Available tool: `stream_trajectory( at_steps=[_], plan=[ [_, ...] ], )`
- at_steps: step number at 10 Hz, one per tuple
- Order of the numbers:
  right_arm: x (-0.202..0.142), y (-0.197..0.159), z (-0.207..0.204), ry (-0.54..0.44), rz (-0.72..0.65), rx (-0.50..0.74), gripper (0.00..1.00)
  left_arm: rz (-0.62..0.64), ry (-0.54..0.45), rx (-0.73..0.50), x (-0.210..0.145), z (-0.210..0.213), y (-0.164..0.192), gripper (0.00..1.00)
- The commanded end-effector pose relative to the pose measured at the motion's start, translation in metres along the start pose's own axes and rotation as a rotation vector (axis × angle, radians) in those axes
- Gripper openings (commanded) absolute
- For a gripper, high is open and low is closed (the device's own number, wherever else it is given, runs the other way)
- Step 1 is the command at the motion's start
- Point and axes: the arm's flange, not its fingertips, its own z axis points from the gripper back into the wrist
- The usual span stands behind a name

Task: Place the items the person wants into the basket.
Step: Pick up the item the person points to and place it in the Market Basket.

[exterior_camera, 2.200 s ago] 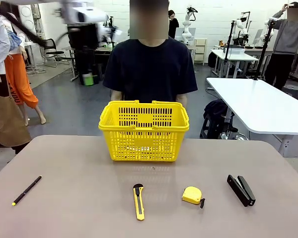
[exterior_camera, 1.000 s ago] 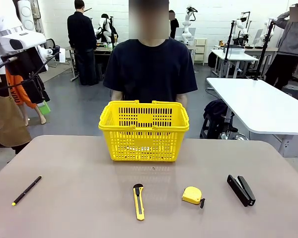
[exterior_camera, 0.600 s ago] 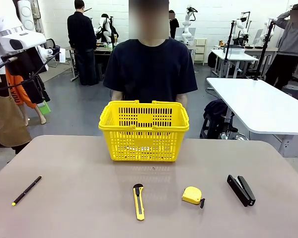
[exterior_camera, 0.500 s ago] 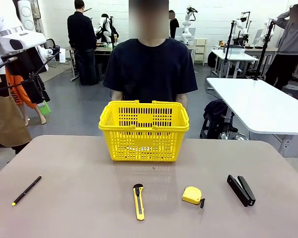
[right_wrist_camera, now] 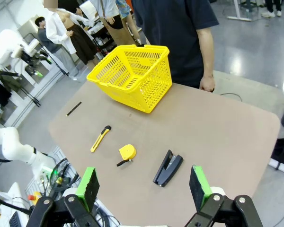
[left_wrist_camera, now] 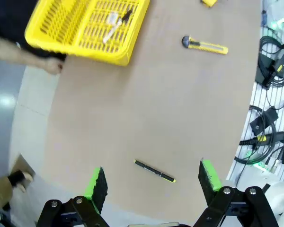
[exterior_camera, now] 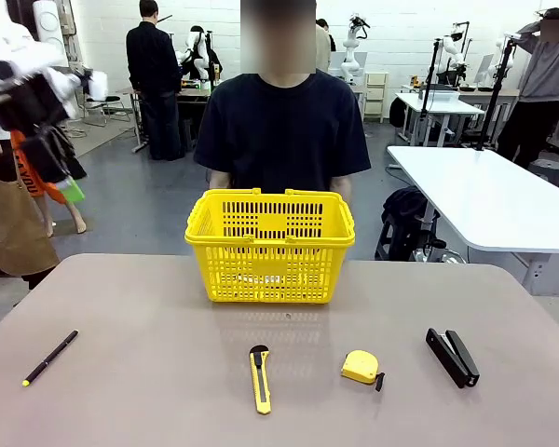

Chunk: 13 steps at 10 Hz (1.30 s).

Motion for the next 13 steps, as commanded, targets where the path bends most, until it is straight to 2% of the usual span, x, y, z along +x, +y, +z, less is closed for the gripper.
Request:
stream_trajectory(
  at_steps=[1,2,4,6,10,13],
  plan=[
    [0.001,-0.001,0.000,-0.018,0.019,0.015,1.00,-0.105,-0.265,-0.006,-0.056,0.044,-0.031,1.00],
    [0.001,-0.001,0.000,-0.018,0.019,0.015,1.00,-0.084,-0.331,-0.038,-0.083,0.057,-0.029,1.00],
    [0.001,-0.001,0.000,-0.018,0.019,0.015,1.00,0.033,-0.450,-0.158,-0.143,0.076,-0.015,1.00],
    [0.001,-0.001,0.000,-0.018,0.019,0.015,1.00,0.074,-0.528,-0.164,-0.189,0.111,-0.018,1.00],
    [0.001,-0.001,0.000,-0.018,0.019,0.015,1.00,0.123,-0.558,-0.109,-0.239,0.134,-0.007,1.00],
    [0.001,-0.001,0.000,-0.018,0.019,0.015,1.00,0.130,-0.553,-0.033,-0.247,0.134,-0.009,1.00]
  ],
)
